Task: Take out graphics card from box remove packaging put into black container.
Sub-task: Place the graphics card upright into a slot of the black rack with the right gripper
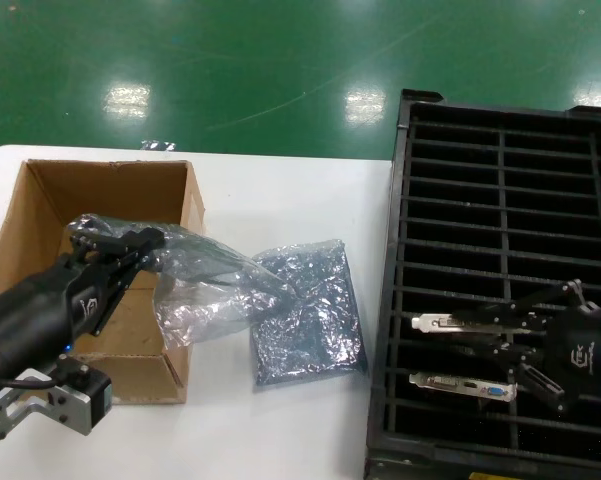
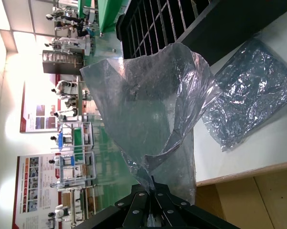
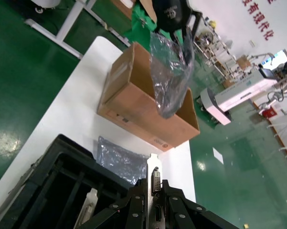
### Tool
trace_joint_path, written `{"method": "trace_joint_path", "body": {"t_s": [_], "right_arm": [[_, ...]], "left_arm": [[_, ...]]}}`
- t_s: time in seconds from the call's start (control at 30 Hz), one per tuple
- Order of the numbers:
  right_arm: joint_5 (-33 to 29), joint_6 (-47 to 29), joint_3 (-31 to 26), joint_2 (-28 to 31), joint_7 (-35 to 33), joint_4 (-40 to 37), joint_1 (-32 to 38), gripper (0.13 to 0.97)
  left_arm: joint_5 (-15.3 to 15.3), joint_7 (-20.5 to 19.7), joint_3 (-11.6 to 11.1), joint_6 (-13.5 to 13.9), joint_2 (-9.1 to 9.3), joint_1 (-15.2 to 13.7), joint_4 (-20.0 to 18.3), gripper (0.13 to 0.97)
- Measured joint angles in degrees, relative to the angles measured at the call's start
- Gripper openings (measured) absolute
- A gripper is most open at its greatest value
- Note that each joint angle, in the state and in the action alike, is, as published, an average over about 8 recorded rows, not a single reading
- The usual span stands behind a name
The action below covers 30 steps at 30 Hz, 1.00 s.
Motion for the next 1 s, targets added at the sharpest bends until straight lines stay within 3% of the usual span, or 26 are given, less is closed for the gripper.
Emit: {"method": "trace_joint_path", "body": {"t_s": [0.47,1.0], "right_arm": [[-2.87,0.73,-1.43,-0.86,5.06,-3.43,2.03,0.183],[-1.42,1.59,1.61,1.81,7.62,1.79,-1.74,0.183]], "left_arm": [[0.0,0.0,0.0,0.0,0.0,0.0,0.0,0.138],[0.0,0.0,0.0,0.0,0.0,0.0,0.0,0.138]]}}
